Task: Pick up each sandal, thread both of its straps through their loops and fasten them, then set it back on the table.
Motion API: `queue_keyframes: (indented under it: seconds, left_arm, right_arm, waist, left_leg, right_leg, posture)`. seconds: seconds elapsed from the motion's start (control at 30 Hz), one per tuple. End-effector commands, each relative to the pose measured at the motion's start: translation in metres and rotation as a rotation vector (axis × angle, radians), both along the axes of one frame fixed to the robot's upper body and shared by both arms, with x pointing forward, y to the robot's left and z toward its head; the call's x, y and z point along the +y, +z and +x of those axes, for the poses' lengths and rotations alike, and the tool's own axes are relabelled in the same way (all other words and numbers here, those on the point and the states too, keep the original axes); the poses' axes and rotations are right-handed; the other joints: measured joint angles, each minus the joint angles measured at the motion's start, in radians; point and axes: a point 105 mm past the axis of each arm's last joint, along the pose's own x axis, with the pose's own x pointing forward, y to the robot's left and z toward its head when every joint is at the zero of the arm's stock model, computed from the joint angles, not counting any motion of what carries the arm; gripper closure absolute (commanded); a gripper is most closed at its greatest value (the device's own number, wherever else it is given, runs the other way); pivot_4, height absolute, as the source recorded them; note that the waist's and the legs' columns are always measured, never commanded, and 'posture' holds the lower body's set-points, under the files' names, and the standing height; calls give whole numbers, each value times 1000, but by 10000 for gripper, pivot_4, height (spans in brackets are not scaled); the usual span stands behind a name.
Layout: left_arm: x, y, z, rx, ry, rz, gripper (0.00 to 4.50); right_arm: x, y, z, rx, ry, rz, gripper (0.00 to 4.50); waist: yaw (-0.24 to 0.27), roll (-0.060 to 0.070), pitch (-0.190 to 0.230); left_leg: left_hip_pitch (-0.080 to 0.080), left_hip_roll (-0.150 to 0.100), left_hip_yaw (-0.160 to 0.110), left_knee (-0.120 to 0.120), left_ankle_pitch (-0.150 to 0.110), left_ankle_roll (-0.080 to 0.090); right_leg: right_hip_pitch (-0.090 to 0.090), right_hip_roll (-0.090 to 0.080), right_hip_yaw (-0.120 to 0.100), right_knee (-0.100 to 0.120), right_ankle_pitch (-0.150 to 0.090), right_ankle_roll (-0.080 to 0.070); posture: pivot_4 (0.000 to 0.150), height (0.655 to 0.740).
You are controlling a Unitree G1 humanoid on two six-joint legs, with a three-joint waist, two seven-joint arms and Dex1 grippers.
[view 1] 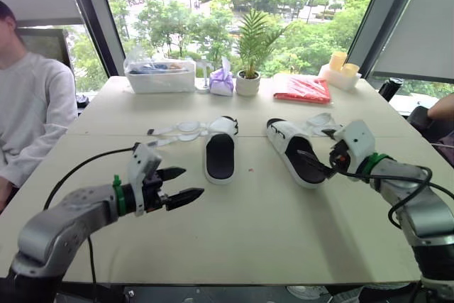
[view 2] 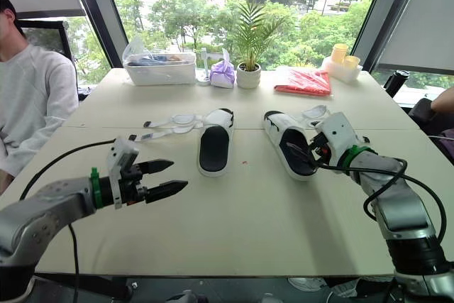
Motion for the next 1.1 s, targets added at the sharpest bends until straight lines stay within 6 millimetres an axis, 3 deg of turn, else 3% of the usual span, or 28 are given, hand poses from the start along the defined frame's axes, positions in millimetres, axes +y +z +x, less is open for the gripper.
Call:
queue_keyframes:
  seconds: [0.03, 0.13, 0.33, 0.5, 0.67, 0.77, 1.0, 1.1]
  left_arm:
    - [-11, 14, 11, -56, -63, 10, 0]
    - [-20, 22, 23, -94, -59, -9, 0]
    - [-24, 14, 24, -89, -37, -26, 0]
    - [-30, 6, 13, -68, -4, -72, 0]
    - [-27, 3, 8, -62, 44, -99, 0]
    - [-27, 1, 7, -55, 66, -117, 0]
    - [-29, 1, 5, -56, 76, -122, 0]
    - [-26, -2, 4, -54, 85, -114, 0]
  right_arm:
    - [10, 3, 17, -94, 9, -206, 139]
    - [24, -8, 37, -123, 25, -365, 139]
    - [43, -16, 76, -191, 16, -618, 139]
    - [46, -17, 105, -211, -68, -775, 139]
    - [42, -19, 112, -200, -100, -828, 139]
    - [46, -19, 115, -212, -94, -848, 9029]
    - [42, -23, 116, -215, -102, -885, 44389]
    - [36, -23, 113, -240, -94, -879, 44760]
  waist:
    - [-2, 0, 0]
    - [-7, 0, 0]
    - [-10, 0, 0]
    - [-11, 0, 0]
    - [-3, 0, 0]
    - [-7, 0, 0]
    - [-10, 0, 0]
    - [-10, 0, 0]
  left_leg:
    - [0, 0, 1, 0, 0, 0]
    - [0, 0, 1, 0, 1, -2]
    - [-1, 1, 1, -1, 4, -6]
    - [-1, 2, 1, -1, 4, -7]
    - [-2, 2, 1, -1, 5, -7]
    - [-1, 2, 1, -1, 5, -7]
    - [-1, 2, 1, -2, 5, -8]
    - [-1, 2, 1, -2, 5, -8]
  right_leg:
    - [0, 1, 0, 0, 0, 1]
    - [0, 1, 0, 0, 2, 4]
    - [-4, 2, 2, 0, 2, 5]
    - [-4, 2, 2, 1, 2, 5]
    - [-4, 1, 2, 2, 2, 5]
    - [-3, 0, 2, 1, 2, 5]
    - [-4, 1, 2, 3, 3, 5]
    - [-4, 0, 2, 3, 3, 5]
  posture:
    - [1500, 7400]
    - [1500, 7400]
    - [1500, 7400]
    - [1500, 7400]
    - [1500, 7400]
    - [1500, 7400]
    - [1500, 7400]
    - [1500, 7400]
